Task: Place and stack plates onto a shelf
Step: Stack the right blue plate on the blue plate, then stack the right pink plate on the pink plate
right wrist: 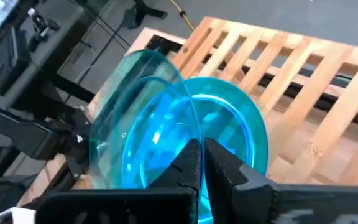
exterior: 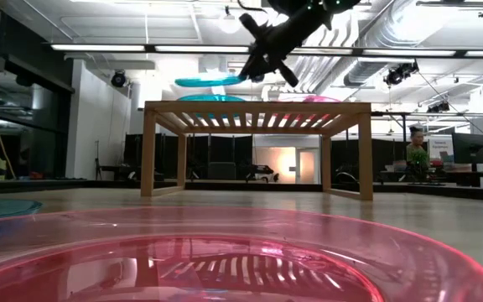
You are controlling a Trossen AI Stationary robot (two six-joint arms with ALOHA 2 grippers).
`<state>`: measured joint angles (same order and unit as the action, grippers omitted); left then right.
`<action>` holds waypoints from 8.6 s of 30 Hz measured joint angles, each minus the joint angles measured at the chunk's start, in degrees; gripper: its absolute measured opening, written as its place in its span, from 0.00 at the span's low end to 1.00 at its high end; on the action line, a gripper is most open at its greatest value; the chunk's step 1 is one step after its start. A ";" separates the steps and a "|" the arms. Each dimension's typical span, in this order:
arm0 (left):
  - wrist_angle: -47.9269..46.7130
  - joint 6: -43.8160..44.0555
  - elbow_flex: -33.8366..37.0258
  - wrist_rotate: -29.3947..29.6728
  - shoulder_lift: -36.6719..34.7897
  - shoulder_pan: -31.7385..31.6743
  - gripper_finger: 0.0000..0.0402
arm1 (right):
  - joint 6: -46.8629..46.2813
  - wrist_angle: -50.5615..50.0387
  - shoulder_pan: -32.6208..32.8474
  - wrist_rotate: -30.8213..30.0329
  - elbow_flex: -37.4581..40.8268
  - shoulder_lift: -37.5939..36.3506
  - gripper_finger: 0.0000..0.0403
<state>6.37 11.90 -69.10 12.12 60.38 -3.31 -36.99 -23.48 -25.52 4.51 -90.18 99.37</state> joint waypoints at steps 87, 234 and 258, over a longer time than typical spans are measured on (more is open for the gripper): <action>-9.00 0.92 0.02 0.00 3.37 0.02 0.00 | -26.22 -34.02 53.12 11.90 42.30 -43.49 0.59; -1.75 1.42 0.00 2.68 1.62 -3.13 0.00 | -10.61 0.28 -0.71 -25.29 38.61 -39.26 0.02; -2.23 0.96 0.02 3.45 1.64 -3.13 0.00 | 4.96 -5.71 12.16 -5.81 35.57 -42.11 0.10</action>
<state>4.14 12.86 -69.08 15.57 62.02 -6.44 -32.03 -29.19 -13.36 -1.30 -54.61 57.27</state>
